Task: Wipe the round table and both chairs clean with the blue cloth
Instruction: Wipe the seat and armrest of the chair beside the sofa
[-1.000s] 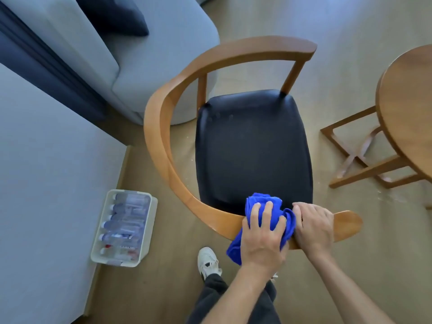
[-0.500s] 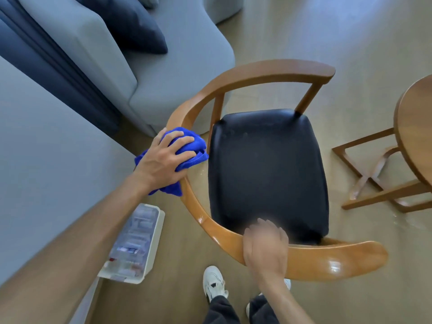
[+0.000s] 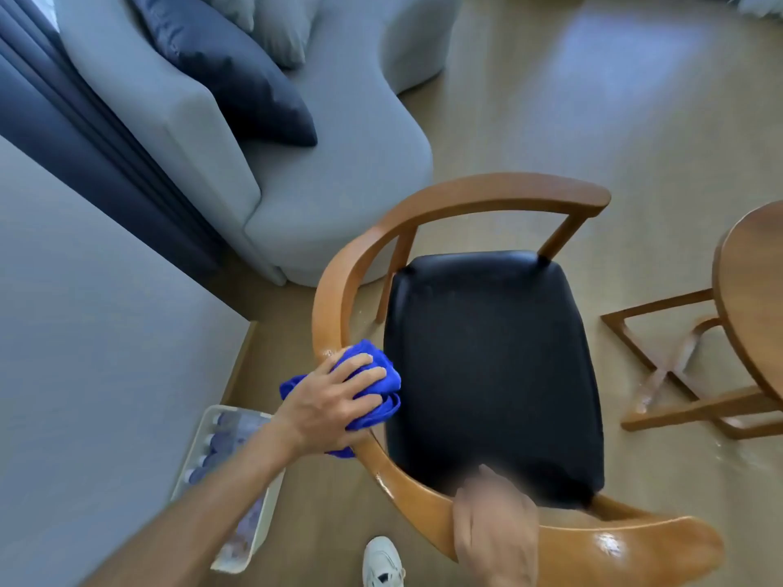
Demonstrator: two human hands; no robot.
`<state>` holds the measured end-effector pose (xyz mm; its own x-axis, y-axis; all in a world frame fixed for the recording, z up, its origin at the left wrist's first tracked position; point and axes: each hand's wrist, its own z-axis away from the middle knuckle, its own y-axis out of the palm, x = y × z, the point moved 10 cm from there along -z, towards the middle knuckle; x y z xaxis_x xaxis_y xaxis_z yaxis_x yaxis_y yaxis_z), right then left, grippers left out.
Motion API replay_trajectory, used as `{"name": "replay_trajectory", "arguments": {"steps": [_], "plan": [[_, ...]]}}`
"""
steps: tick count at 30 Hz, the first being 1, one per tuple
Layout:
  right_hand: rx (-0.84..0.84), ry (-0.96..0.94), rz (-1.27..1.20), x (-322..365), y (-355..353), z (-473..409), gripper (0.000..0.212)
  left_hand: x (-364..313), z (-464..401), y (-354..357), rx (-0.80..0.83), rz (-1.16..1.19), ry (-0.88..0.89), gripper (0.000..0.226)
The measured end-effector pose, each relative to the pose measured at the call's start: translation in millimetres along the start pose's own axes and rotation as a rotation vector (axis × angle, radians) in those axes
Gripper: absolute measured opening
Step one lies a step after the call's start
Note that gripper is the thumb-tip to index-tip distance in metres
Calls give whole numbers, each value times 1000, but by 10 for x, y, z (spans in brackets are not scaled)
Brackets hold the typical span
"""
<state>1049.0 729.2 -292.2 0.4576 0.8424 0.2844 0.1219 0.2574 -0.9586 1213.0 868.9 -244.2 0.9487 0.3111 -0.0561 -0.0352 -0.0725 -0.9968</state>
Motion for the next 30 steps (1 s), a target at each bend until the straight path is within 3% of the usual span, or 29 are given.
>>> {"name": "replay_trajectory", "arguments": {"steps": [3,5,8,11,15,17,18,20,24,26,30], "plan": [[-81,-30,33,-10,0,5,50,746,-276,-281,-4,-49,3,30],[-97,2,-28,-47,8,12,53,1201,-500,-332,95,-100,-45,35],[-104,48,-140,-58,24,-59,50,1404,-676,-287,193,-141,-60,37],[8,135,-377,-22,189,-41,37,1322,-652,-351,113,-138,-159,30],[171,87,-422,-686,955,51,48,1326,-513,-397,6,-46,-413,43],[261,170,-471,-543,991,-255,72,1339,-404,-445,-89,72,-521,43],[262,140,-503,-294,775,-509,59,1341,-351,-476,-138,121,-565,41],[-12,-244,-547,453,-68,-1045,41,1366,-255,-529,-211,191,-654,40],[138,-808,-538,1760,-511,-1903,57,1552,68,-538,-341,401,-906,46],[148,-1043,-354,2288,-434,-2141,64,1649,282,-571,-420,519,-1058,46],[201,-1348,-46,2773,87,-2160,52,1721,696,-579,-483,615,-1355,39]]}}
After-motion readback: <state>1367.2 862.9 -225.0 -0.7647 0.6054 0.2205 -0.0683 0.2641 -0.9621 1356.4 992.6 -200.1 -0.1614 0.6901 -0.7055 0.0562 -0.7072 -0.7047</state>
